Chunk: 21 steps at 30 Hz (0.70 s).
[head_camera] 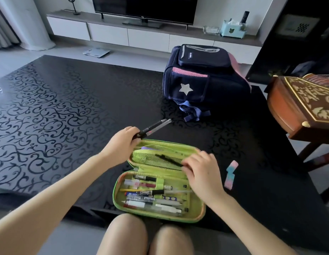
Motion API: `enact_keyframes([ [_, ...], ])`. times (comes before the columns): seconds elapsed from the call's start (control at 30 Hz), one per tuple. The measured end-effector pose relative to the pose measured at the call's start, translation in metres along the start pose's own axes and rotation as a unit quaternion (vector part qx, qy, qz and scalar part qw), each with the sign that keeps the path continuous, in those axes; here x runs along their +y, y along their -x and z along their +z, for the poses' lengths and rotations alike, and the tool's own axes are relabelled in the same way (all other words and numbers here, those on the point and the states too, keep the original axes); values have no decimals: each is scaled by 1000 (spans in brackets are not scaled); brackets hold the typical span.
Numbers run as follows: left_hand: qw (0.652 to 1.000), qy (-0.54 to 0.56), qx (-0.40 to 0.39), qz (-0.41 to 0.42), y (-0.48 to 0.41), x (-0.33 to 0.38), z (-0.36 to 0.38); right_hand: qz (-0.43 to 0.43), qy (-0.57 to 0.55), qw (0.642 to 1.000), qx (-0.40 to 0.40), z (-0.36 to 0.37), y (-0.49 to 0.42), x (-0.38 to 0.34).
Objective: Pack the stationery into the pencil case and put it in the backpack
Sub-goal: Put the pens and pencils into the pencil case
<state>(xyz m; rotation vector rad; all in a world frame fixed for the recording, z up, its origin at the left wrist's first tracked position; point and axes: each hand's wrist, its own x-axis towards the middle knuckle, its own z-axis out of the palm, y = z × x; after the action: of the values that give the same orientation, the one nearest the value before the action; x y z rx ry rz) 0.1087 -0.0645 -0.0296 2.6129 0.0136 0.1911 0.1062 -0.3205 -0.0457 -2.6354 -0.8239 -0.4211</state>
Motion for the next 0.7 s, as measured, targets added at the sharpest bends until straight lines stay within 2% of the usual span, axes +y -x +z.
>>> enact_keyframes([
  [0.1, 998, 44, -17, 43, 46, 14, -3, -7, -17, 999, -43, 8, 24, -11],
  [0.3, 993, 16, -77, 89, 85, 7, 22, 26, -105, 993, -43, 20, 34, -20],
  [0.53, 988, -9, -115, 101, 86, 8, 26, 92, -159, 980, -70, -2, 53, -6],
  [0.7, 983, -39, -161, 83, 77, 17, 20, 68, -169, 979, -93, -11, 59, -13],
])
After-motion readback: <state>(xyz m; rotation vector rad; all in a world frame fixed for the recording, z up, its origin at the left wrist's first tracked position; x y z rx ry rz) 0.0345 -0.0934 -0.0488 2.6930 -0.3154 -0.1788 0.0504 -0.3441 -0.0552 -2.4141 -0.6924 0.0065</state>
